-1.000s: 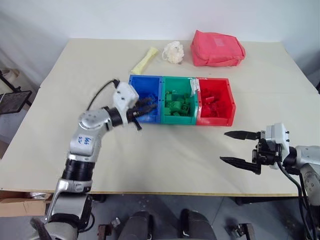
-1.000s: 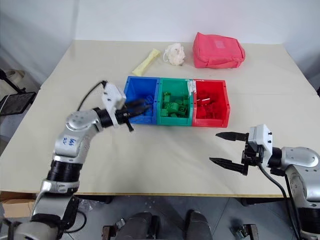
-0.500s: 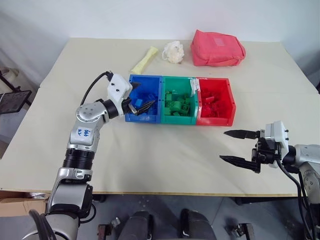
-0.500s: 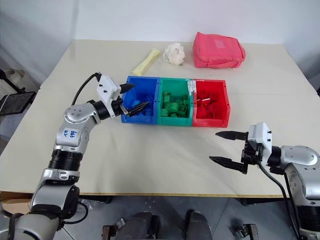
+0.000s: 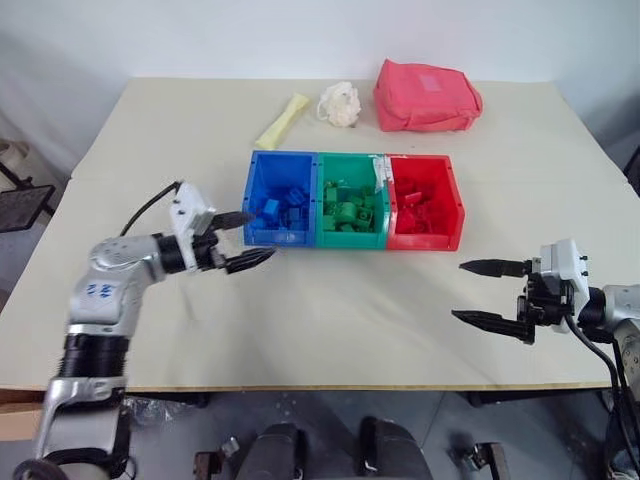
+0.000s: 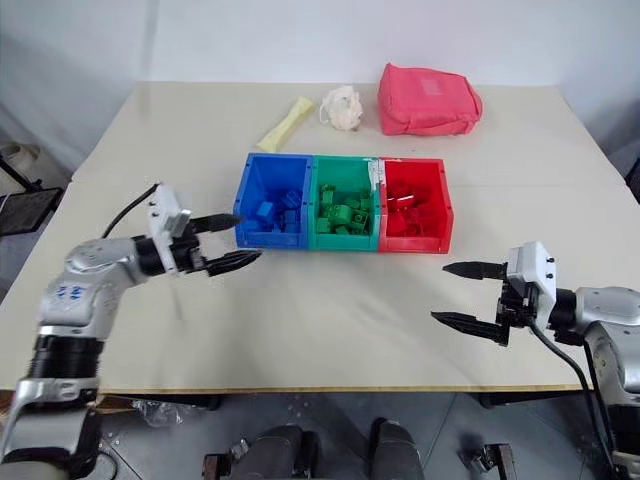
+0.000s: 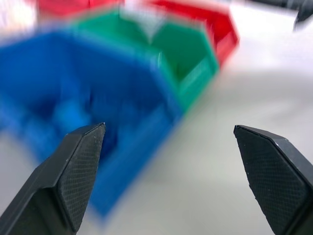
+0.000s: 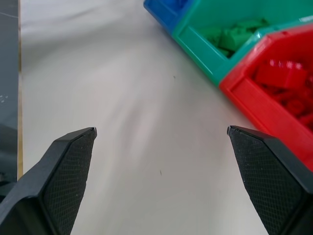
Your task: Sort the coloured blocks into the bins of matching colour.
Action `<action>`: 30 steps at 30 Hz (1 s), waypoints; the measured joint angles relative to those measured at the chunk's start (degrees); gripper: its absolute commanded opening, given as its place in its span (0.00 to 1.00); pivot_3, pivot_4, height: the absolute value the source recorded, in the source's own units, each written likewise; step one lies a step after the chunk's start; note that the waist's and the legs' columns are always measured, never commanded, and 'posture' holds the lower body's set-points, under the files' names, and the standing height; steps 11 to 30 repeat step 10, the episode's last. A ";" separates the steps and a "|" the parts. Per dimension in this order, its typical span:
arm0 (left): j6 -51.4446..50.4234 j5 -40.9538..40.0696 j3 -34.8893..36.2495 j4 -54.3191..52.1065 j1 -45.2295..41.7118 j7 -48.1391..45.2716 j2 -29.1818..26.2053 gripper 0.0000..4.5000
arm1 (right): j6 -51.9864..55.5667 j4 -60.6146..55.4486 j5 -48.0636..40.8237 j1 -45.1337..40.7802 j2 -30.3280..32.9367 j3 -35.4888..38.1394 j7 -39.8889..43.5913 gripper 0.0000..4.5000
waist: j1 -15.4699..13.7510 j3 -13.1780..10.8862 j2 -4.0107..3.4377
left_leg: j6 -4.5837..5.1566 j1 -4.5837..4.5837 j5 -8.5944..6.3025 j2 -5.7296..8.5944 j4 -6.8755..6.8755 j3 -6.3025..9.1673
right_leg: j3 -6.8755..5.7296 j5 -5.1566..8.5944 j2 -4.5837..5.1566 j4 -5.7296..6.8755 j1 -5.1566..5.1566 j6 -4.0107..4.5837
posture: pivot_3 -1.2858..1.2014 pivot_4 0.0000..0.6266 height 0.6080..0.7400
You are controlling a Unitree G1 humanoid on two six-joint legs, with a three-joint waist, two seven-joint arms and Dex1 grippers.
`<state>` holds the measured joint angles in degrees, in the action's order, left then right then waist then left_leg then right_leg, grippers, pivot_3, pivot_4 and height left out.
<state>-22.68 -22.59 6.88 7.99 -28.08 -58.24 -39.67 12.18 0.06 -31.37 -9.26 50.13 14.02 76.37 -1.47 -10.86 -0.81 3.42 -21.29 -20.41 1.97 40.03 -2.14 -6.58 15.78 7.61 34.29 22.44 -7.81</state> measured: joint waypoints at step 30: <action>5.51 -0.26 4.18 4.76 3.68 -3.15 -2.03 0.99 | -1.06 2.57 1.11 -0.28 0.07 0.00 0.25 1.00 | -0.03 0.00 0.00 | -0.01 -0.01 0.00 0.01 0.00 0.02 | 0.03 0.00 0.04 -0.03 0.00 0.00 | 0.52 0.24 1.00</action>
